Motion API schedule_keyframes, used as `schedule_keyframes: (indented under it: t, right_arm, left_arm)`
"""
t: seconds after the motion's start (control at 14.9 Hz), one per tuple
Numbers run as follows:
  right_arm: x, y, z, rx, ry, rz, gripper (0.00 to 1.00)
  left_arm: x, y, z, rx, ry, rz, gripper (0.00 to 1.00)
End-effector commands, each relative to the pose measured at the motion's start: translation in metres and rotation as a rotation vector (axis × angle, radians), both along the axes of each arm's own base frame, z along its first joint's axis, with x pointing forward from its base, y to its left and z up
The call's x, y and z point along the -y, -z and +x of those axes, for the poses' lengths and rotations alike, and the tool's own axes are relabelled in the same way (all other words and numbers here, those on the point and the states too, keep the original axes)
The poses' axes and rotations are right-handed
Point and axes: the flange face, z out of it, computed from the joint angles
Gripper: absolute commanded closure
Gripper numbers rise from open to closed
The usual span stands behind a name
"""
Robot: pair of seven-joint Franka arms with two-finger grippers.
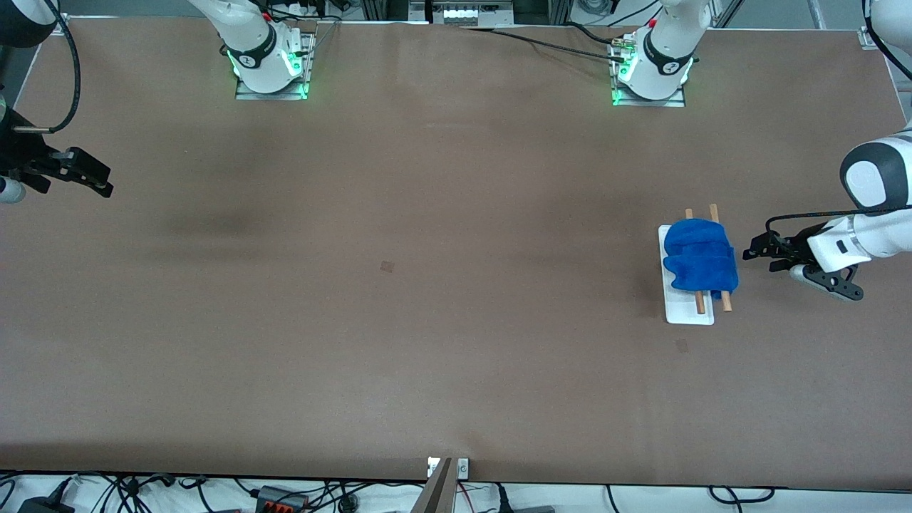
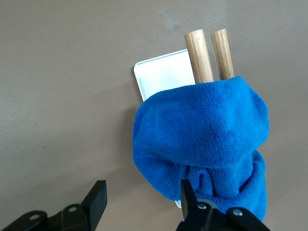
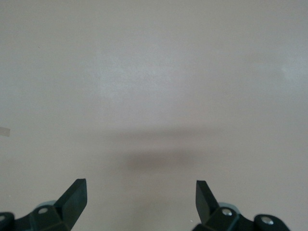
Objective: Pass towel and hang on rack
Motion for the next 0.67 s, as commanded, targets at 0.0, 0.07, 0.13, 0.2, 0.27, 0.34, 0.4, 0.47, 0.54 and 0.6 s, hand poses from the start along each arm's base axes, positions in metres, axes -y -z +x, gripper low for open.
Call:
schedule_keyframes:
  t: [0.0, 0.07, 0.13, 0.2, 0.27, 0.34, 0.4, 0.47, 0.54, 0.6]
  right_arm:
    - [0.002, -0.003, 0.0, 0.006, -0.01, 0.007, 0.0]
    - [0.002, -0.004, 0.0, 0.007, -0.01, 0.006, 0.0]
    - [0.002, -0.004, 0.001, 0.006, -0.01, 0.007, 0.0]
    - [0.003, -0.005, 0.003, 0.009, -0.008, 0.006, 0.0]
    - [0.003, -0.003, 0.004, 0.006, -0.009, 0.006, 0.0]
    - [0.003, -0.003, 0.004, 0.006, -0.009, 0.006, 0.0]
    - [0.001, -0.004, 0.004, 0.006, -0.012, 0.007, 0.0]
    - [0.001, -0.004, 0.004, 0.006, -0.011, 0.008, 0.0]
    - [0.002, -0.004, 0.003, 0.007, -0.009, 0.008, 0.0]
    - [0.003, -0.005, 0.003, 0.007, -0.008, 0.008, 0.0]
  left_arm:
    - [0.004, -0.009, 0.002, 0.0, -0.008, 0.005, 0.28]
    - [0.006, -0.013, 0.002, -0.007, -0.017, 0.004, 0.28]
    - [0.007, -0.02, 0.006, -0.003, -0.019, 0.004, 0.27]
    - [0.007, -0.026, 0.01, 0.002, -0.02, 0.006, 0.27]
    - [0.007, -0.029, 0.011, 0.001, -0.028, 0.005, 0.26]
    - [0.007, -0.033, 0.012, -0.008, -0.035, 0.003, 0.26]
    - [0.008, -0.038, 0.013, -0.02, -0.044, 0.002, 0.26]
    - [0.009, -0.05, 0.016, -0.027, -0.049, 0.002, 0.26]
    - [0.009, -0.061, 0.019, -0.04, -0.058, 0.001, 0.26]
    - [0.008, -0.075, 0.023, -0.053, -0.065, 0.003, 0.26]
